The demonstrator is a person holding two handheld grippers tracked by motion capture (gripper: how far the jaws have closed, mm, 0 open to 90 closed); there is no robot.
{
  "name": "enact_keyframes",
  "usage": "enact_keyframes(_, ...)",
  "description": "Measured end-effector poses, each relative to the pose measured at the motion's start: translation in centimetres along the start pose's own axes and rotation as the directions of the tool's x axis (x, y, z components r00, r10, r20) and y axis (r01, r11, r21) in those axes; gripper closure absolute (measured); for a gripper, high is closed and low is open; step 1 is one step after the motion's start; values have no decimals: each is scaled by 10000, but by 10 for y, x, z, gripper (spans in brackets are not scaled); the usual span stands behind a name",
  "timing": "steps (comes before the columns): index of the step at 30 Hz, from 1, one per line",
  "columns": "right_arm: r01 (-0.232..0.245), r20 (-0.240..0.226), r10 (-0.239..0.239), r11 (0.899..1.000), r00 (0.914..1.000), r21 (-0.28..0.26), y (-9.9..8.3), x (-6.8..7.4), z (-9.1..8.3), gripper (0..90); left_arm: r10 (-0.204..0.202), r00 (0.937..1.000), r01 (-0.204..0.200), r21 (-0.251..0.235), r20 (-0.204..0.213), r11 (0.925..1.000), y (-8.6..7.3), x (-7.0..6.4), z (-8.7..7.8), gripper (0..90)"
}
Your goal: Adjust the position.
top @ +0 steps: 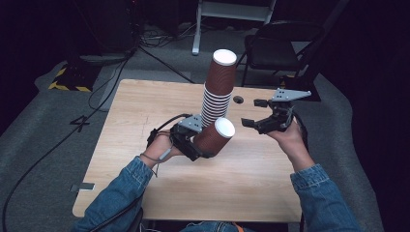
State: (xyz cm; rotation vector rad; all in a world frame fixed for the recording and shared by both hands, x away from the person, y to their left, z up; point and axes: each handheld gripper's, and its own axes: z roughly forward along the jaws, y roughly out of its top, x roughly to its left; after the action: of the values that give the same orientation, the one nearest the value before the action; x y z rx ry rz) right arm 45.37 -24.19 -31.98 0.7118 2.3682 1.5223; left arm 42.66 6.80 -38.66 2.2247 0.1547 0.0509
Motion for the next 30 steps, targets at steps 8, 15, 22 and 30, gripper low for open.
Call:
enact_keyframes(8, 122, -9, -122, 9994, 9999, 333, -12, 8, -6, 0, -156, 9999, 158, 551, -40, 9984, -12, 2, 16, 137)
enact_keyframes(15, 229, -345, -204, 9970, 9992, 736, -21, 19, -1, 0, -43, 9997, 69, 1132, -232, 9936, -16, 2, 27, 137)
enact_keyframes(22, 452, -615, -388, 9934, 9974, 1059, -26, 29, 5, 0, -116, 9998, 139, 1571, -151, 9875, -21, 2, 36, 137)
enact_keyframes(30, 736, -1175, -553, 9847, 9915, 1579, -30, 38, 18, 0, -240, 9997, 243, 2009, -35, 9793, -22, 2, 40, 137)
